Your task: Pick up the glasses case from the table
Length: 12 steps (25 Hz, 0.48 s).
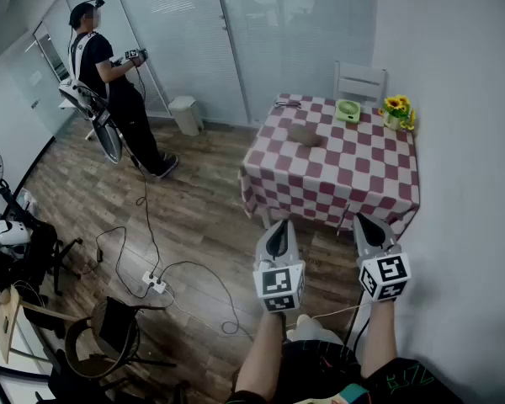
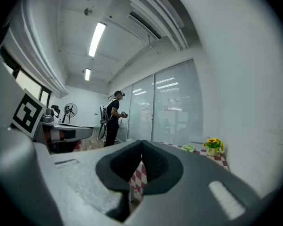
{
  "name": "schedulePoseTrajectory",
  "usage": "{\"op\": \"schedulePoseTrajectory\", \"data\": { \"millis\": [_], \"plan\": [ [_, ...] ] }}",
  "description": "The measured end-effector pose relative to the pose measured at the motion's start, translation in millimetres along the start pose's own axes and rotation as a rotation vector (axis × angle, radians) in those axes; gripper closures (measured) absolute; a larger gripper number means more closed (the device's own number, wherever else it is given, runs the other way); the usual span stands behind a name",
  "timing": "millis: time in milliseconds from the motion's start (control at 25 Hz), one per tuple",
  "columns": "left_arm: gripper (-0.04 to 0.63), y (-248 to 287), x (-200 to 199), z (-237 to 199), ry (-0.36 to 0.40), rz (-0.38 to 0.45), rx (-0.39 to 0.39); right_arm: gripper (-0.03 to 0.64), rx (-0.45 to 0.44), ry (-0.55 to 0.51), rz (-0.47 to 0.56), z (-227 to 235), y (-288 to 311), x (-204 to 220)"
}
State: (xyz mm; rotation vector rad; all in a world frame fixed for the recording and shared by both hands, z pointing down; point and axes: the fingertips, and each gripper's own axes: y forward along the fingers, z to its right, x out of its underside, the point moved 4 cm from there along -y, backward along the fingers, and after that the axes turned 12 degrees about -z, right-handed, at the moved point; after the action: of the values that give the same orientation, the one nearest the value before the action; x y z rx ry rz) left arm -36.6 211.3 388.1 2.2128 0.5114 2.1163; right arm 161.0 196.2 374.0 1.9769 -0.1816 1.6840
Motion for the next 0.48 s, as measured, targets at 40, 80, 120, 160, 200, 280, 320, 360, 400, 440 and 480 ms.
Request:
{"op": "schedulePoseTrajectory", "data": {
  "millis": [40, 80, 120, 160, 200, 280, 320, 360, 400, 440, 480],
  "plan": [
    [0.584, -3, -1, -4, -0.001, -0.003, -0.004, 0.612, 0.01, -0.004, -0.004, -3, -2, 0],
    [0.584, -5, -1, -9, -0.002, -0.007, -0.008, 0.612, 0.019, -0.008, -0.008, -5, -4, 0],
    [0.584, -6, -2, -13, -0.002, -0.012, -0.013, 0.612, 0.027, -0.012, -0.012, -6, -4, 0],
    [0.584, -5, -2, -16, -0.001, -0.016, -0.02, 0.612, 0.032, -0.015, -0.015, -6, -3, -1],
    [0.584, -4, -3, -19, -0.002, -0.019, -0.025, 0.612, 0.032, -0.016, -0.019, -6, -2, -2],
    [0.584, -5, -7, -22, -0.008, -0.016, -0.026, 0.612, 0.033, -0.021, -0.029, -5, -1, -5],
    [0.584, -6, -9, -22, -0.014, -0.01, -0.023, 0.612, 0.038, -0.028, -0.033, -5, -1, -9],
    [0.584, -7, -11, -21, -0.021, 0.0, -0.021, 0.612, 0.049, -0.036, -0.032, -5, -2, -13],
    [0.584, -8, -13, -21, -0.026, 0.009, -0.018, 0.612, 0.062, -0.042, -0.024, -4, -2, -19],
    [0.584, -7, -14, -22, -0.029, 0.016, -0.016, 0.612, 0.074, -0.046, -0.014, -5, -2, -24],
    [0.584, -6, -15, -23, -0.028, 0.02, -0.013, 0.612, 0.082, -0.051, -0.004, -6, 0, -27]
  ]
}}
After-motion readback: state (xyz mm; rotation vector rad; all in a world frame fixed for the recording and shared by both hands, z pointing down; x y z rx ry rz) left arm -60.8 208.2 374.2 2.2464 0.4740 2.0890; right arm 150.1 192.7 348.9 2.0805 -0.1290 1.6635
